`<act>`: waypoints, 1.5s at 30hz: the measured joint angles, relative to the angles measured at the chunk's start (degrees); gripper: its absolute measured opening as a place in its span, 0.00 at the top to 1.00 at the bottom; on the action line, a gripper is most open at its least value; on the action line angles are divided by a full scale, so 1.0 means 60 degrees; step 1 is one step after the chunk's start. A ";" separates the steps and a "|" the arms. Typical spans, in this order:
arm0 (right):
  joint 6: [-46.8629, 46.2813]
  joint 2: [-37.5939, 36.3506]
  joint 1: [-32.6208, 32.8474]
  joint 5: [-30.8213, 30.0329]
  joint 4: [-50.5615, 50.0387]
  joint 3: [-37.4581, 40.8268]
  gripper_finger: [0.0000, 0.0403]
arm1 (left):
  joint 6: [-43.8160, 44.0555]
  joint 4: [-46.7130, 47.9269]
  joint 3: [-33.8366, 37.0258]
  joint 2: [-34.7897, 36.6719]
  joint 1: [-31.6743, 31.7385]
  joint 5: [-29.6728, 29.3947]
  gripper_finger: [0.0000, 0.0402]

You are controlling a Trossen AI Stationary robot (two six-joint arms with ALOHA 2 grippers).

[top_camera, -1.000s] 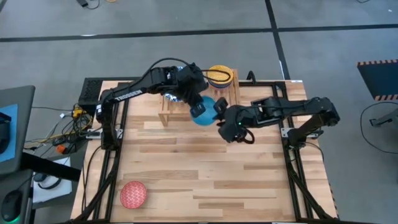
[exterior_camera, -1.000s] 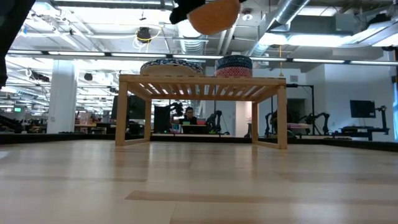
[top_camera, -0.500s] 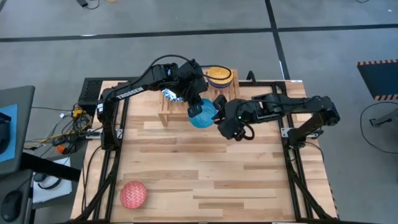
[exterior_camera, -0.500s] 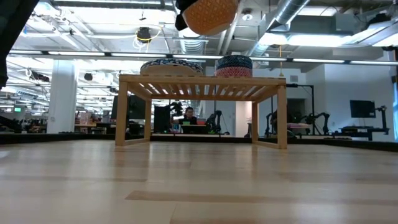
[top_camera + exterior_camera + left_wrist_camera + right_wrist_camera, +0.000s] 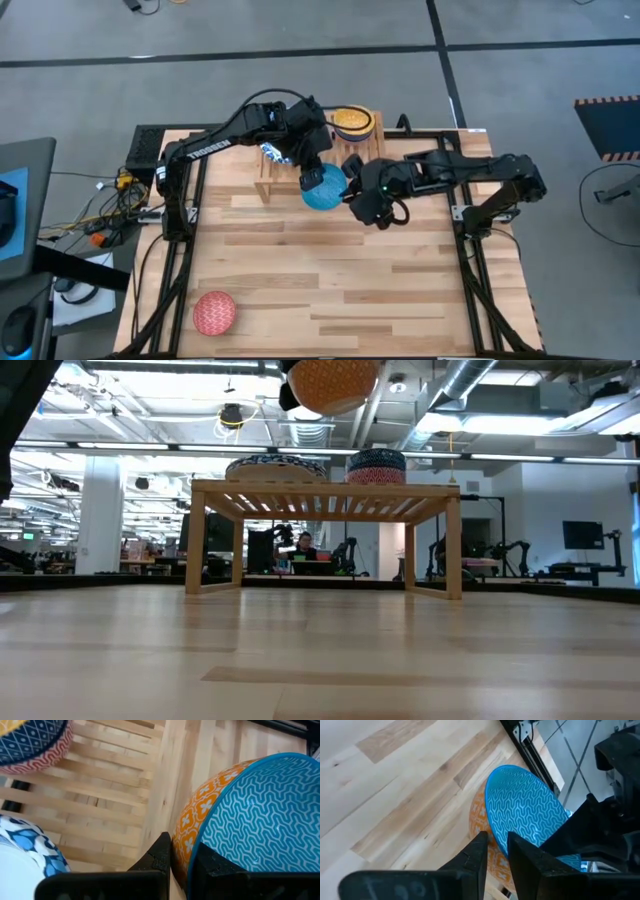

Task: Place and stack bowls onto a shelf
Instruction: Stack the orange blue patterned bowl on top of the blue yellow patterned bowl on the shelf

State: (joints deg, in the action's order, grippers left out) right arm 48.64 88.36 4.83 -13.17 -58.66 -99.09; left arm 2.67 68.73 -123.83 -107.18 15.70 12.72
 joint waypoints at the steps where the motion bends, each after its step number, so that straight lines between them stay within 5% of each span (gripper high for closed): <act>1: 0.0091 0.0000 0.0043 -0.0013 0.0001 0.0000 0.76 | 0.0050 0.0007 0.0000 0.0000 -0.0004 0.0014 0.97; 15: -0.0290 0.0004 0.0363 -0.0169 0.0580 0.0025 0.74 | 0.0671 0.0467 -0.0022 0.0102 -0.0175 -0.0093 0.97; 25: -0.0824 -0.0217 0.0289 -0.0317 0.0433 -0.0073 0.54 | 0.0964 0.1674 -0.0053 0.0243 -0.0186 -0.1163 0.97; 31: -0.4555 -0.0322 -0.0726 0.1157 0.0758 0.0107 0.49 | 0.2045 0.1990 -0.0051 0.0676 -0.0375 -0.3025 0.97; 37: -0.6874 -0.1345 -0.1614 0.1146 0.3151 0.1820 0.53 | 0.3211 0.1905 -0.0047 0.1056 -0.1175 -0.6356 0.97; 45: -1.0187 -0.3351 -0.2179 -0.1352 0.7889 0.4311 0.56 | 0.5035 0.1339 0.0454 0.1011 -0.2219 -1.0040 0.97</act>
State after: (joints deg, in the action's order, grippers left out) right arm -12.48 68.25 -8.25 -21.28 -11.33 -73.22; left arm 32.89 76.77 -121.11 -101.11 2.39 -47.52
